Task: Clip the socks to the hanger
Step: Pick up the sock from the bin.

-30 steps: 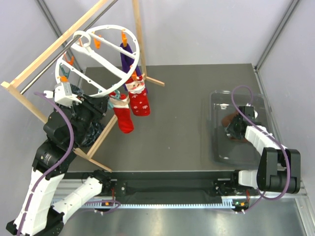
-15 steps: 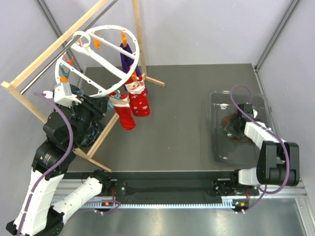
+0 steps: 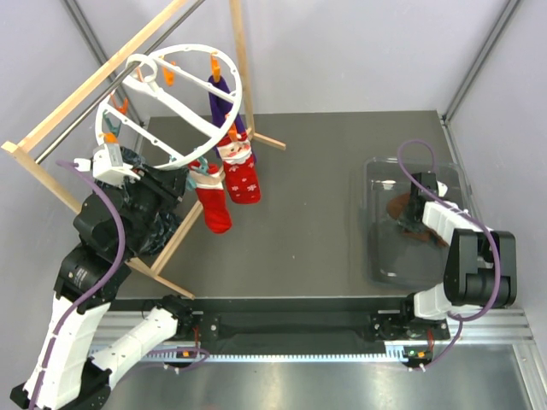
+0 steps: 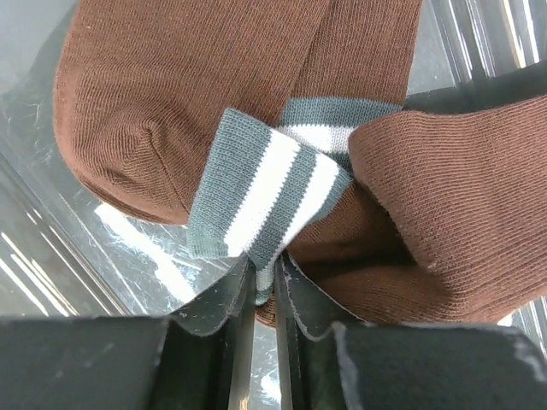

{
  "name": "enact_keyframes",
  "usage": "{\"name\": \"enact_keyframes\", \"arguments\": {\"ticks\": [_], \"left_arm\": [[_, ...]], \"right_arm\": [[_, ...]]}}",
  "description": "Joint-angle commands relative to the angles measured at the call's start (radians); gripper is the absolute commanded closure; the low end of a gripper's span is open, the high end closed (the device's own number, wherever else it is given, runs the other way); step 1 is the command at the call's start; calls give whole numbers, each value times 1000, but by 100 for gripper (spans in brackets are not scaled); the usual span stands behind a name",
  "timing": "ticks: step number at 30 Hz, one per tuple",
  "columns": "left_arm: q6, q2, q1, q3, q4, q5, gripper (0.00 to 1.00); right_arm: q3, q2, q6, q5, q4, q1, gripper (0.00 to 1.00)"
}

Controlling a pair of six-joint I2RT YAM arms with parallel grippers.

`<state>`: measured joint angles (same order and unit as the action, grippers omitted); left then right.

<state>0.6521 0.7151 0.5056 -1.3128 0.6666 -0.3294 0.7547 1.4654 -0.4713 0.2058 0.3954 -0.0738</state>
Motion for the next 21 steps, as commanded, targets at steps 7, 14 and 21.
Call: {"name": "enact_keyframes", "arguments": {"ticks": [7, 14, 21], "left_arm": [[4, -3, 1, -16, 4, 26, 100], [6, -3, 1, -16, -2, 35, 100], [11, -6, 1, -16, -12, 46, 100]], "right_arm": [[53, -264, 46, -69, 118, 22, 93], [181, -457, 74, -227, 166, 28, 100], [308, -446, 56, -751, 45, 172, 100]]}}
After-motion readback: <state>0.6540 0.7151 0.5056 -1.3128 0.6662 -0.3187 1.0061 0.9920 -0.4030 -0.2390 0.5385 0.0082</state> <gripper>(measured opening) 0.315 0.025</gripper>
